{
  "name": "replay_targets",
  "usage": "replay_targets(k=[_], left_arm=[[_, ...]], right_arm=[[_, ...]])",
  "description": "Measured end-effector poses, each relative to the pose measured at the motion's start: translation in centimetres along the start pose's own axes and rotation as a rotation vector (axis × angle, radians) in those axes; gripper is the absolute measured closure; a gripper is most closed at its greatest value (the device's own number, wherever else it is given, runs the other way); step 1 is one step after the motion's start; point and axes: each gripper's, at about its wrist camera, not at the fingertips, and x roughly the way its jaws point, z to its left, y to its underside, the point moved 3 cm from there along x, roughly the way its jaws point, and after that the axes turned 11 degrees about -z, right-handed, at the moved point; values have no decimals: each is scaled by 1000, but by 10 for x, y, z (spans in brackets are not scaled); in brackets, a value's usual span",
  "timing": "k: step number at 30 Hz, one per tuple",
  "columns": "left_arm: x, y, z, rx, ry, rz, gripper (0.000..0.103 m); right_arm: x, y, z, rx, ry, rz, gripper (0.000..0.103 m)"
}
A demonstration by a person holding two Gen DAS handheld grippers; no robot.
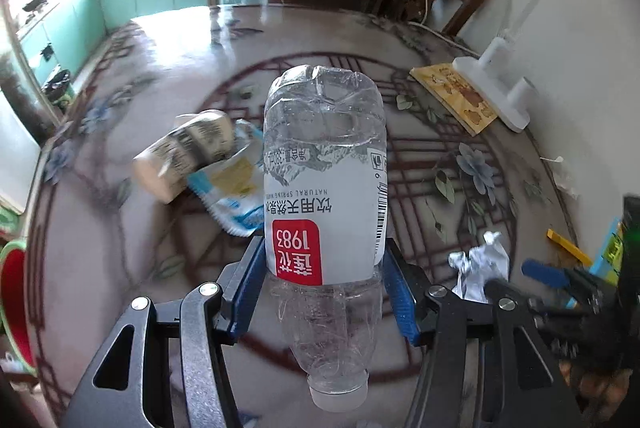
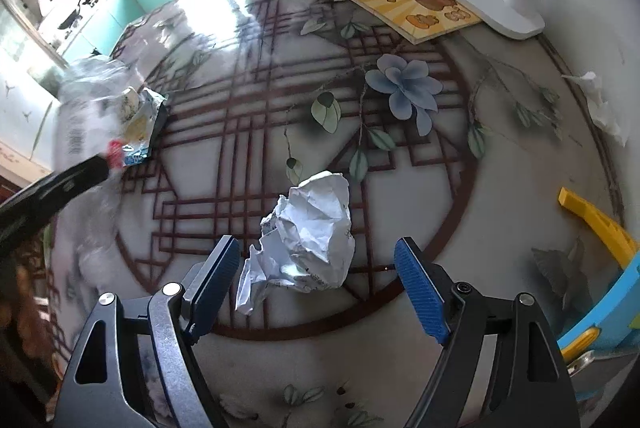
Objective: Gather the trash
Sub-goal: 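Grasp the crumpled foil with the right tool while the left tool grasps the clear plastic bottle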
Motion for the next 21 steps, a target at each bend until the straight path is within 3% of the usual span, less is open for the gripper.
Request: replay_targets(k=[10, 16, 18, 19, 21], left_arm=[[-43, 37, 30, -25, -87, -28, 48], [-56, 42, 40, -37, -114, -40, 48], [-62, 42, 43, -43, -120, -50, 48], [-64, 43, 45, -45, -123, -52, 48], [-68, 43, 48, -51, -128, -55, 48]], right_arm=[[12, 0, 14, -43, 5, 17, 24], [22, 6, 13, -34, 24, 51, 24], [23, 7, 16, -46, 20, 53, 33], [23, 8, 17, -48, 17, 57, 47], [22, 8, 19, -57, 22, 56, 51]])
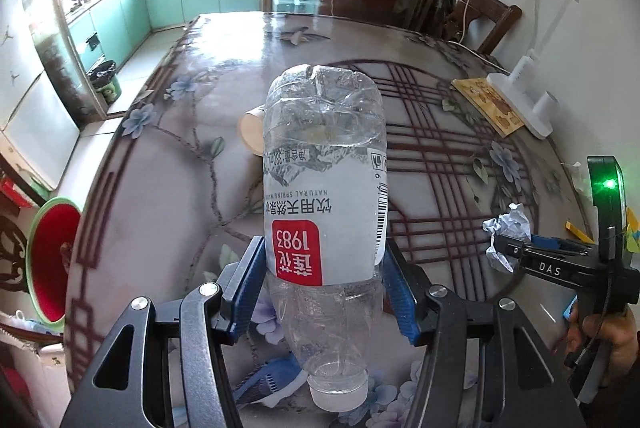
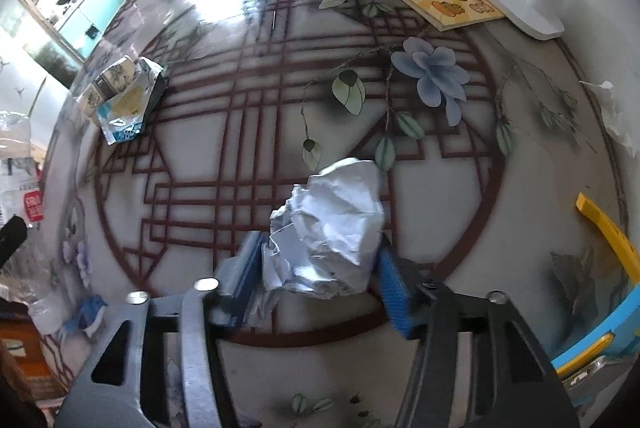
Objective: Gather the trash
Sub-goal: 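Grasp the crumpled foil with the right tool while the left tool grasps the clear plastic bottle, then carry the bottle and foil over the red bin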
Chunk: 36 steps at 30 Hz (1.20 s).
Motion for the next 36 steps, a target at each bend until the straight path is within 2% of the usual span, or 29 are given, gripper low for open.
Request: replay_targets(k=[5, 17, 36], left_arm=[[-7, 0, 8, -17, 1, -4, 48], [-24, 5, 27, -37, 13, -20, 47], [-59, 39, 140, -149, -49, -10, 47]], right_arm=[[-12, 2, 16, -25, -28, -25, 57], [-41, 8, 74, -117, -67, -72, 57], [-51, 20, 172, -207, -90, -74, 57]])
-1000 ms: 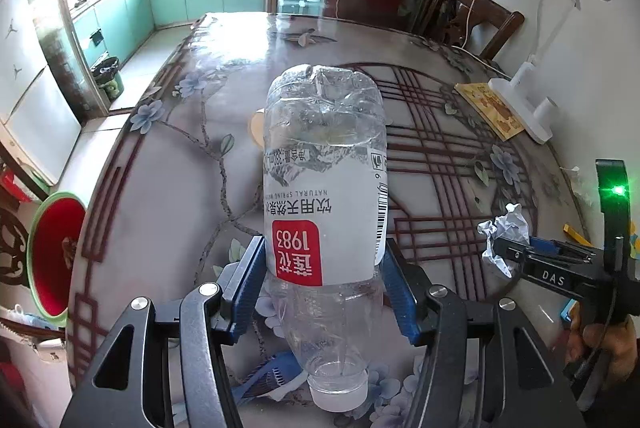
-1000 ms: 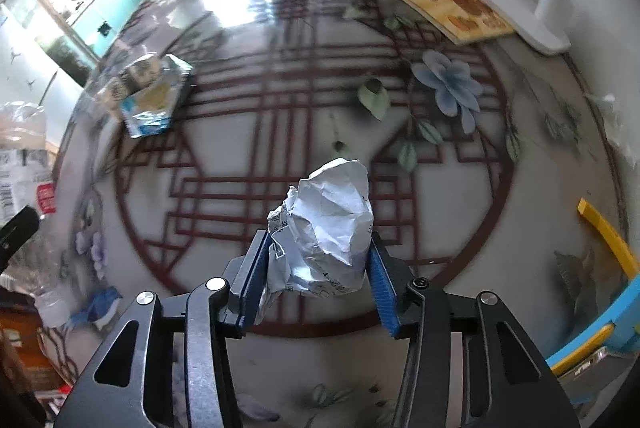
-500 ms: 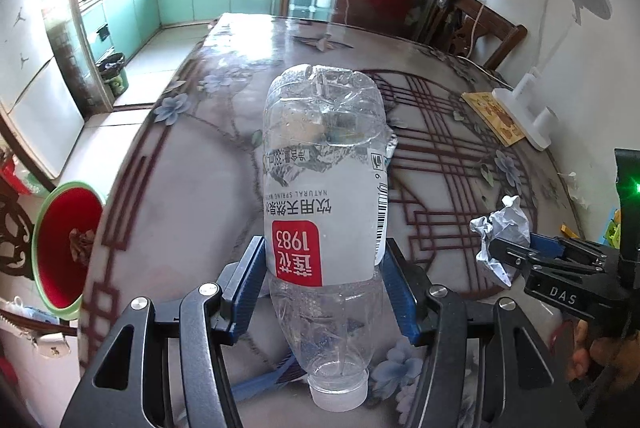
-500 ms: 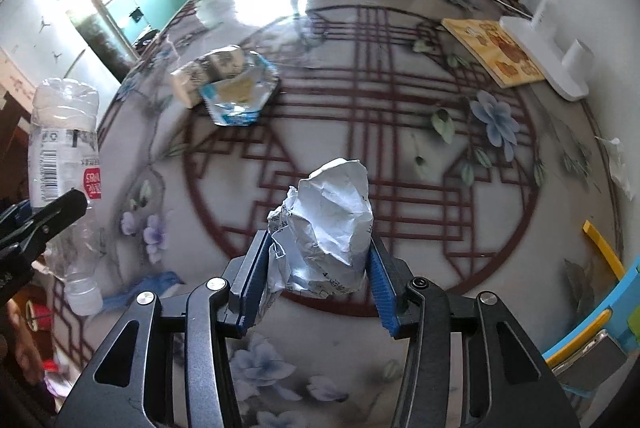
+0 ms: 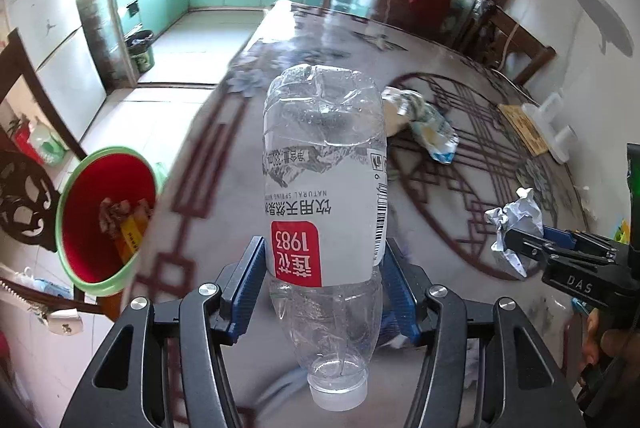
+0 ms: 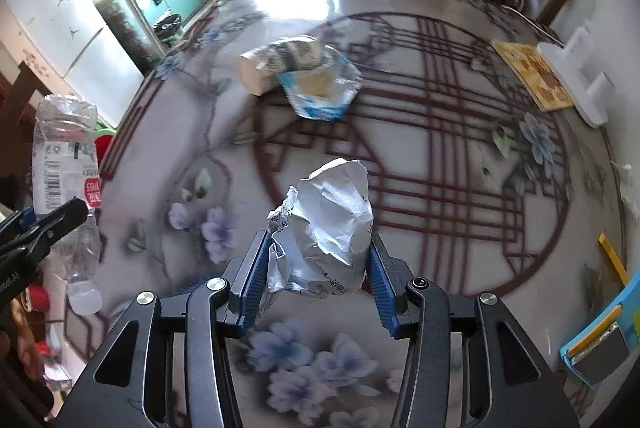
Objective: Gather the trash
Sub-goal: 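Carry the bottle and foil over the red bin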
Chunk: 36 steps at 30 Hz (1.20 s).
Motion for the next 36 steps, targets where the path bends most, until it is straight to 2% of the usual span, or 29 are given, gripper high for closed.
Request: replay_targets(k=[18, 36], left_arm=[[-14, 1, 96, -80, 0, 0, 48], [-24, 0, 222, -227, -118, -38, 48]], right_arm=[[6, -10, 87, -37, -17, -6, 57], [28, -24, 192, -145, -101, 6, 57]])
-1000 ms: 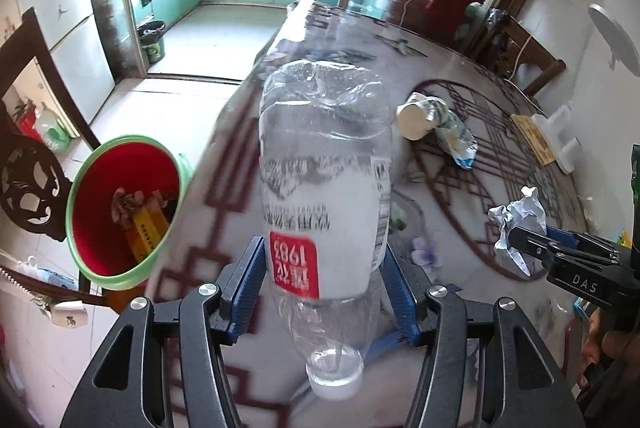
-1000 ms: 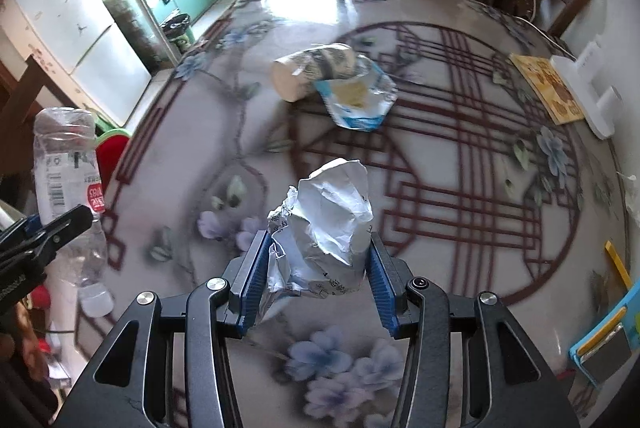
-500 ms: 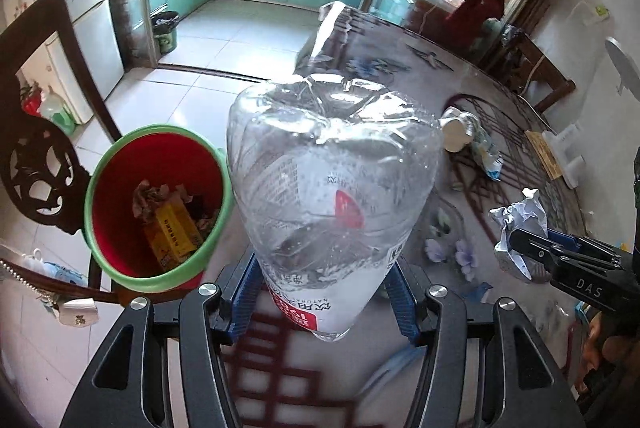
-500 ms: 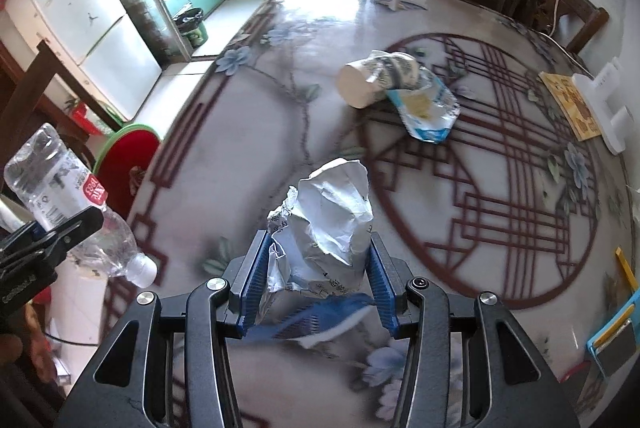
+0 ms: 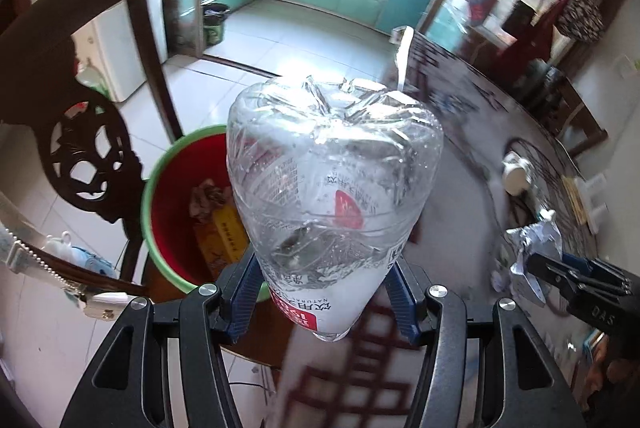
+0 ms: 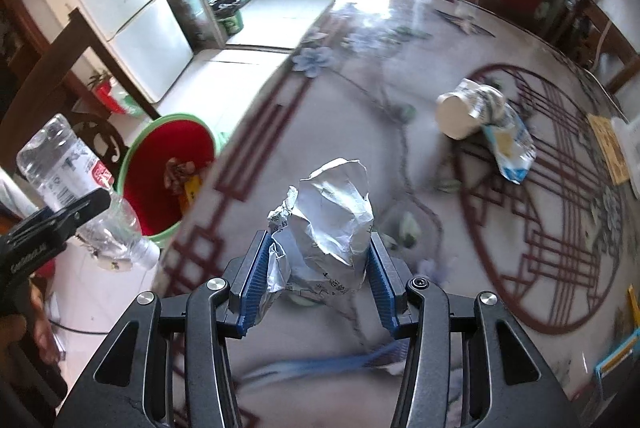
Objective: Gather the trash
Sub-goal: 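Carry the bottle and foil over the red bin, then open both tools to drop the bottle and foil into the bin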
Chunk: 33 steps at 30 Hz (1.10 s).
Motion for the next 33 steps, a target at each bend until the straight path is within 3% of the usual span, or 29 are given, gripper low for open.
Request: replay_targets(k=[13, 33], left_arm=[[23, -29, 67, -41, -95, -10, 48], [77, -41, 108, -79, -164, 64, 48]], right_arm=[[21, -36, 55, -74, -73, -32, 57], [68, -50, 129, -226, -193, 27, 57]])
